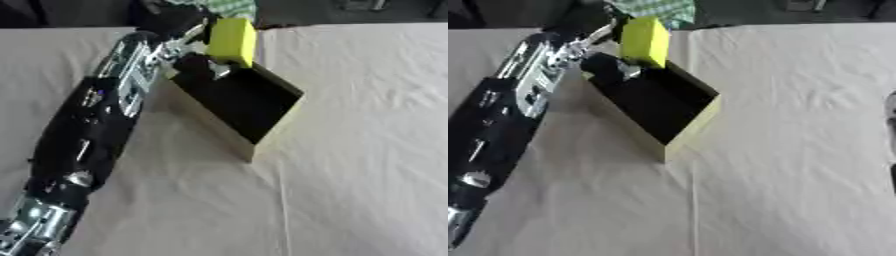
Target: Pick up objects on the table and place them in the box.
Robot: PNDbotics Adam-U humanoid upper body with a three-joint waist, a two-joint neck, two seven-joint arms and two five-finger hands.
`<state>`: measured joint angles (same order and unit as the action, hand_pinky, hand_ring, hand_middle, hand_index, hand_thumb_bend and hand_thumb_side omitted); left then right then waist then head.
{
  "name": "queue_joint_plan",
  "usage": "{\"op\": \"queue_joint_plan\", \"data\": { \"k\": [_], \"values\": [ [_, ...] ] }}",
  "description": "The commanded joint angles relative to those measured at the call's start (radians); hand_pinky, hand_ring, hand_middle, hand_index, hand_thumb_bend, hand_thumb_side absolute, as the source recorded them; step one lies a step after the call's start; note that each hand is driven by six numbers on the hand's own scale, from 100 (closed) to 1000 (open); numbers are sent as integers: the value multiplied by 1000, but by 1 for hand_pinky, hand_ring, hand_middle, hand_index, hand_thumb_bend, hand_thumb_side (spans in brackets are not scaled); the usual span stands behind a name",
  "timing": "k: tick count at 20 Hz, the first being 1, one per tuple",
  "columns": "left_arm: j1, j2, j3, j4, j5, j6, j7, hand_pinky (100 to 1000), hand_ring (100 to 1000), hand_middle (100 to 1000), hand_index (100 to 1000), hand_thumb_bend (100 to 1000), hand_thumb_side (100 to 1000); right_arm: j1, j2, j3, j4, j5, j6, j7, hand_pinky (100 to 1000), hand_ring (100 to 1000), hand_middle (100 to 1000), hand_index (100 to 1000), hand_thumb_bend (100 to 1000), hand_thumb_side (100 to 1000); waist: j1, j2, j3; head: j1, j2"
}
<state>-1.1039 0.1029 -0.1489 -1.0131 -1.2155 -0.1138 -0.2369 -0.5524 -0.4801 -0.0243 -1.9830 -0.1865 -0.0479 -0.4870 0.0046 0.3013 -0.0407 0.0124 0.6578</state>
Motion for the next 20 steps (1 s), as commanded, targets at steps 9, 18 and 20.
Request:
{"op": "queue_joint_plan", "data": {
  "k": [9,18,20],
  "values": [
    [23,-38,-14,20,-187,75,52,865,849,754,851,313,825,-12,-10,-12,-17,-5,-5,-2,753,748,540,823,100,712,1,-19,1,-2,-8],
    [27,-41,-9,-9,-249,177,111,1000,952,906,953,884,1000,-6,-7,-12,-17,-6,-3,-1,753,748,539,823,100,713,5,-19,-1,-3,-6],
    [28,-42,-10,-13,-246,184,134,1000,950,902,950,865,1000,-6,-7,-11,-17,-7,-4,-1,753,748,539,823,100,713,6,-20,-2,-2,-6]
  ]
}}
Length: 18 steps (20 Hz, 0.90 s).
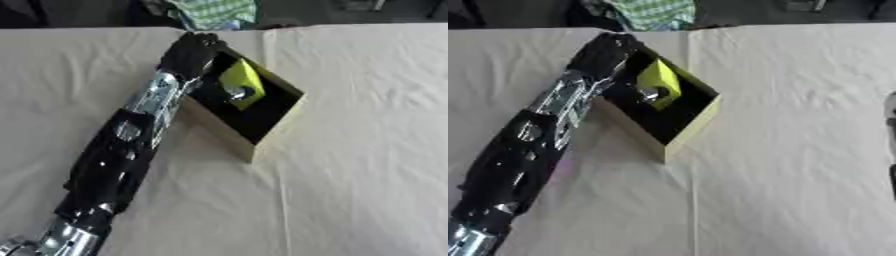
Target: Pick up objects on the table and place them in the box.
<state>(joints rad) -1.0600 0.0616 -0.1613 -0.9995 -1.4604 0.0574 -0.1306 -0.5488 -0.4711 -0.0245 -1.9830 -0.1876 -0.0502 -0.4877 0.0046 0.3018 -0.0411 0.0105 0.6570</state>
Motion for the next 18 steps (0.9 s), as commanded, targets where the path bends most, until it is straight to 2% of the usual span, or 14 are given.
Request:
{"op": "queue_joint_plan", "data": {
  "k": [1,3,6,9,12,13,14,15,16,17,18],
  "values": [
    [-16,-1,2,-28,3,13,36,1000,947,900,950,851,1000,-10,-16,-11,-17,-6,-1,0,753,748,539,823,100,713,6,-21,-2,0,-5],
    [-15,1,3,-32,9,15,45,1000,950,906,955,846,1000,-10,-16,-11,-17,-6,-1,0,753,747,539,823,100,713,7,-22,-2,0,-4],
    [-14,1,6,-32,15,13,40,1000,959,906,949,961,1000,-10,-16,-11,-17,-6,-1,0,753,747,539,823,100,713,7,-23,-2,0,-7],
    [-12,0,7,-37,33,15,57,1000,950,897,943,952,1000,-9,-15,-11,-17,-6,-1,0,753,747,539,823,100,712,8,-24,-2,0,-8],
    [-8,3,16,-69,73,32,99,981,912,858,936,758,1000,-9,-15,-13,-17,-5,-1,-1,753,747,540,823,100,711,8,-25,-2,-2,-8],
    [-5,6,19,-93,97,41,115,981,912,858,936,758,1000,-9,-15,-13,-17,-5,0,-1,753,747,540,823,100,711,9,-25,-1,-3,-8],
    [-4,12,23,-126,124,52,133,959,890,833,929,678,1000,-9,-16,-14,-17,-4,-1,-1,753,746,540,823,100,711,9,-25,0,-5,-6],
    [-1,21,28,-167,154,63,151,957,888,830,928,669,1000,-8,-17,-15,-17,-4,-1,-2,753,746,540,823,100,711,10,-26,1,-7,-4],
    [2,31,33,-211,186,74,168,936,865,797,914,529,1000,-8,-19,-16,-17,-3,-1,-3,752,746,540,823,100,710,10,-27,3,-9,-2],
    [6,44,40,-261,223,86,190,928,857,784,908,483,996,-7,-21,-17,-17,-3,-2,-4,752,746,541,823,100,710,11,-28,5,-12,-1],
    [12,59,47,-312,261,100,212,899,830,749,886,359,978,-7,-23,-17,-17,-2,-3,-5,752,746,541,823,100,711,12,-29,8,-15,1]
  ]
}}
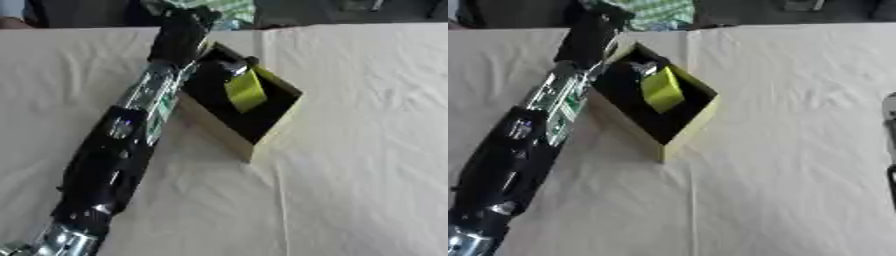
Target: Pick up objects on the table and place them in the box.
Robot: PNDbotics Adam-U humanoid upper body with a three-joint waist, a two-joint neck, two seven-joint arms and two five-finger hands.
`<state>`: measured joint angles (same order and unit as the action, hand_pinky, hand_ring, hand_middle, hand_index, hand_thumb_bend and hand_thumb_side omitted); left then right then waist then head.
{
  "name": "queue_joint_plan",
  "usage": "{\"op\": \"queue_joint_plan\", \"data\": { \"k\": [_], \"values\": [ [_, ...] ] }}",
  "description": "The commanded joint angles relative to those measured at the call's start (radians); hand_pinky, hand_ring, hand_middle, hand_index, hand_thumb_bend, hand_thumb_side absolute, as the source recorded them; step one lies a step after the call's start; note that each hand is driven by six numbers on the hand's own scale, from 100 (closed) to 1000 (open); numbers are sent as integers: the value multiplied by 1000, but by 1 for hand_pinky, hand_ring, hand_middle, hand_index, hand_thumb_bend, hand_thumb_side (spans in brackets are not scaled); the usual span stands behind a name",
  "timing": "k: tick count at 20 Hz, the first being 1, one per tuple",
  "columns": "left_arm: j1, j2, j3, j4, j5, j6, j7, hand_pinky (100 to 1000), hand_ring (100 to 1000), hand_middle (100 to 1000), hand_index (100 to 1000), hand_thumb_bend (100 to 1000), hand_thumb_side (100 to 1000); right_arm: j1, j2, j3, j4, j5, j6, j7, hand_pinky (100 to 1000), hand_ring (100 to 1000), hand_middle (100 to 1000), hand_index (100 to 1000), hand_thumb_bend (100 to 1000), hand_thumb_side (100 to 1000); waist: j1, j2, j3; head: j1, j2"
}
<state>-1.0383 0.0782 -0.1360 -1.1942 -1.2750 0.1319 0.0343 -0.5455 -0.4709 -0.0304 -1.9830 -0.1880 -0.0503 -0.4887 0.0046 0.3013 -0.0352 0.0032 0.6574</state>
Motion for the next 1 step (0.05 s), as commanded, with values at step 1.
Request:
{"op": "queue_joint_plan", "data": {
  "k": [1],
  "values": [
    [-3,59,29,-169,117,42,75,884,818,735,877,301,972,-10,-25,-12,-17,-1,-4,-5,752,746,541,822,100,710,12,-30,5,-11,2]
  ]
}}
